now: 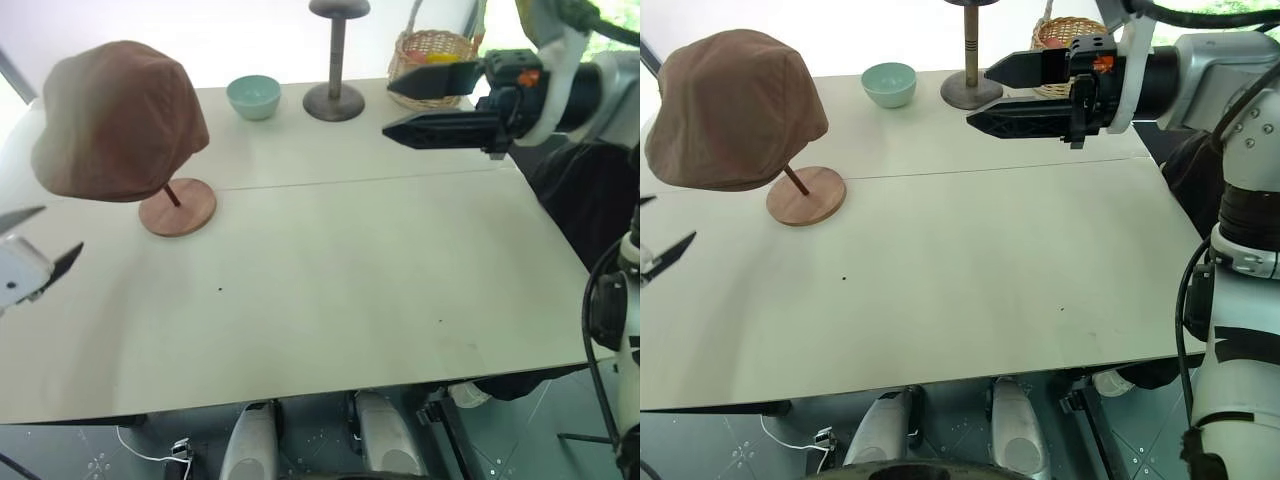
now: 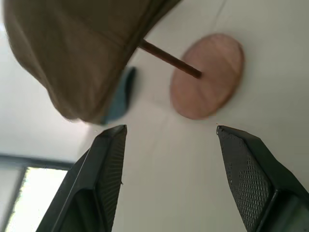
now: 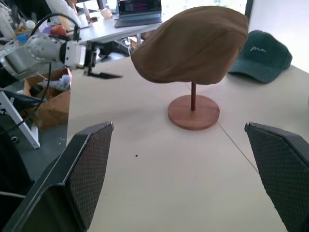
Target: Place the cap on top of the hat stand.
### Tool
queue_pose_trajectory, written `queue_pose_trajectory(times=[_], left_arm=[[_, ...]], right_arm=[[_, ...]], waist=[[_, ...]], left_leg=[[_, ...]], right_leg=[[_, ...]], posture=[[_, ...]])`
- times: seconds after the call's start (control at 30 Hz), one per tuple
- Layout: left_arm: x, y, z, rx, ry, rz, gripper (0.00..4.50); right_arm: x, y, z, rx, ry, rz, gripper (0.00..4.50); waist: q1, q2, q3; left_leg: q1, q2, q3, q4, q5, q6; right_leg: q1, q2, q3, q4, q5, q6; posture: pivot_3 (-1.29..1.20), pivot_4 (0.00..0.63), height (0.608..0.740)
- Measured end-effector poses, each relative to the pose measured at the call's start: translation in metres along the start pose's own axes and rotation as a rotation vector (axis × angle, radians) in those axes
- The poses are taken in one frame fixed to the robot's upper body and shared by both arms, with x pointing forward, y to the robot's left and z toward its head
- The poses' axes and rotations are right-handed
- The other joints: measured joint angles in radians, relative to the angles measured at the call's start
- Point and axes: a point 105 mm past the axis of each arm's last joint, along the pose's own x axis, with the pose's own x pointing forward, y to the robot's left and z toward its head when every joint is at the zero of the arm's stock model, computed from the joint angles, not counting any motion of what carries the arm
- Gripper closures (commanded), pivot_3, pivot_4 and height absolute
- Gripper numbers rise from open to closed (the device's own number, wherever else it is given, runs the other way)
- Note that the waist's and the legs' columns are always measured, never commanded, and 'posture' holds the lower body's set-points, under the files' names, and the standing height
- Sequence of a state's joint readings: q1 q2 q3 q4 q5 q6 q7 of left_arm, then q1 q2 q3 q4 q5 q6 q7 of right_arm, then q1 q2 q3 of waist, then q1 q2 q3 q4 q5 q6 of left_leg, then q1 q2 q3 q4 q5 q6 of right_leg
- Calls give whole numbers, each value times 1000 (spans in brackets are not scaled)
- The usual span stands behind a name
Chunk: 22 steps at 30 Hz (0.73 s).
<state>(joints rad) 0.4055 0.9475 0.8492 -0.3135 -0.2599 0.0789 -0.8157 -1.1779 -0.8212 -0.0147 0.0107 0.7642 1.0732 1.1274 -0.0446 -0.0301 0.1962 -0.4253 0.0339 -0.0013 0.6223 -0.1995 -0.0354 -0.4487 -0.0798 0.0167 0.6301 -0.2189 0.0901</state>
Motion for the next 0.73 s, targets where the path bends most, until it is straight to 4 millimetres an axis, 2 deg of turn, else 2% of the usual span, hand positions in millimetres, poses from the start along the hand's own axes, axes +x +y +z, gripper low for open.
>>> queue_pose_trajectory(times=[0.1,0.2,0.3,0.37,0.47,0.63,0.73], left_arm=[[-26,28,-2,-379,35,-7,1407],[-51,54,5,-569,12,-25,1407],[-75,69,6,-713,10,-106,1407],[-88,83,12,-753,-17,-123,1407],[-97,97,22,-749,-26,-138,1407],[-104,103,26,-725,2,-170,1407],[-105,108,35,-692,-12,-175,1407]], right_arm=[[0,-5,-4,9,2,10,0],[-1,-11,-6,16,7,10,0],[-4,-16,-3,3,8,12,0],[-7,-19,-2,-11,10,8,0],[-9,-25,-1,-20,17,-2,0],[-10,-29,-2,-33,20,-11,0],[-10,-29,-2,-31,20,-6,0]], waist=[[3,0,0],[-1,1,0],[-5,1,0],[-7,1,0],[-7,1,0],[-19,1,0],[-25,1,0]], left_leg=[[0,0,-2,2,0,0],[0,-1,-1,2,0,0],[-1,-1,-1,1,0,0],[0,-1,-1,-1,0,0],[-1,-1,-1,-1,0,0],[-1,-1,0,-3,0,0],[-1,-1,0,-4,0,0]], right_leg=[[1,1,-2,1,0,0],[1,0,-1,0,0,0],[-1,1,-1,0,0,0],[-1,1,-2,0,0,0],[-2,1,-1,0,0,0],[-3,0,-1,0,0,0],[-3,1,-1,0,0,0]], posture=[[0,150,740],[0,150,740],[0,150,740],[0,150,740],[0,150,740],[0,150,740],[0,150,740]])
